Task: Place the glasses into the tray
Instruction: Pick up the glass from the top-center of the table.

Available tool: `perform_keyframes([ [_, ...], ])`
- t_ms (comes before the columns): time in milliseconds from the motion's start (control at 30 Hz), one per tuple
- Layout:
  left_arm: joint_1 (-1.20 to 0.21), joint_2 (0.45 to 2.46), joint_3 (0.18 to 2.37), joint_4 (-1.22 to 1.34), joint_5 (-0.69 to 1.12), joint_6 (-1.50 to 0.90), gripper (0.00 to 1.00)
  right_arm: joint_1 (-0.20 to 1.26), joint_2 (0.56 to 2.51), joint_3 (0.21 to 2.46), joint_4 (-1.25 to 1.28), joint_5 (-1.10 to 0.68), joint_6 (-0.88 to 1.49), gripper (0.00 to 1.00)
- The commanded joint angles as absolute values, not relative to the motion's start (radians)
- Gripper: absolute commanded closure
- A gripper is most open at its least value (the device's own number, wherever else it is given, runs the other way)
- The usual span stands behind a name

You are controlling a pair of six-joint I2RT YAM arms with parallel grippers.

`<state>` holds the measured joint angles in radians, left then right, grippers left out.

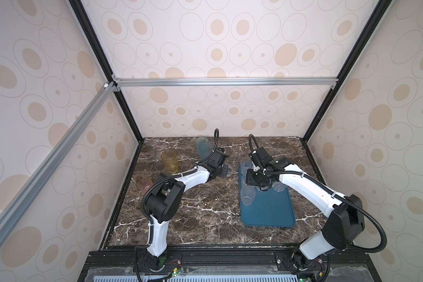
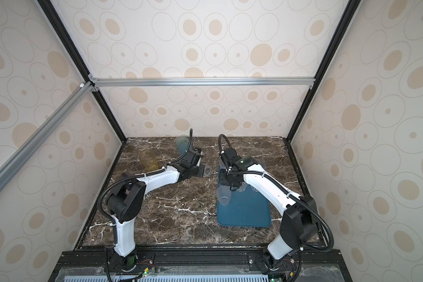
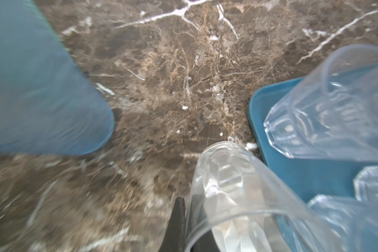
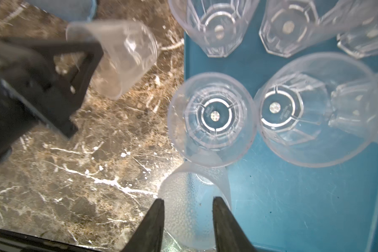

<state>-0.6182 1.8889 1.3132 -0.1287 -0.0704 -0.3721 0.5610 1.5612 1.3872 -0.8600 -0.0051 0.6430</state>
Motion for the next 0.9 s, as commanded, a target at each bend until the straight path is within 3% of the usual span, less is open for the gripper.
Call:
perform_keyframes([
  [0,-0.622,1.738,1.229,-0.149,-0.119,-0.345,1.00,0.606,1.562,1.437,-0.898,0.008,0.655,0.60],
  [367,-0.623,1.362,0.912,-0.309,-0.127,-0.372,1.00,0.765,1.682,1.495,-0.853,0.011,0.713,0.60],
  [867,-0.623,1.416,0.868,-0.269,-0.049,-0.391,0.92,0.873,1.803,1.560,-0.893,0.046,0.710,0.61],
])
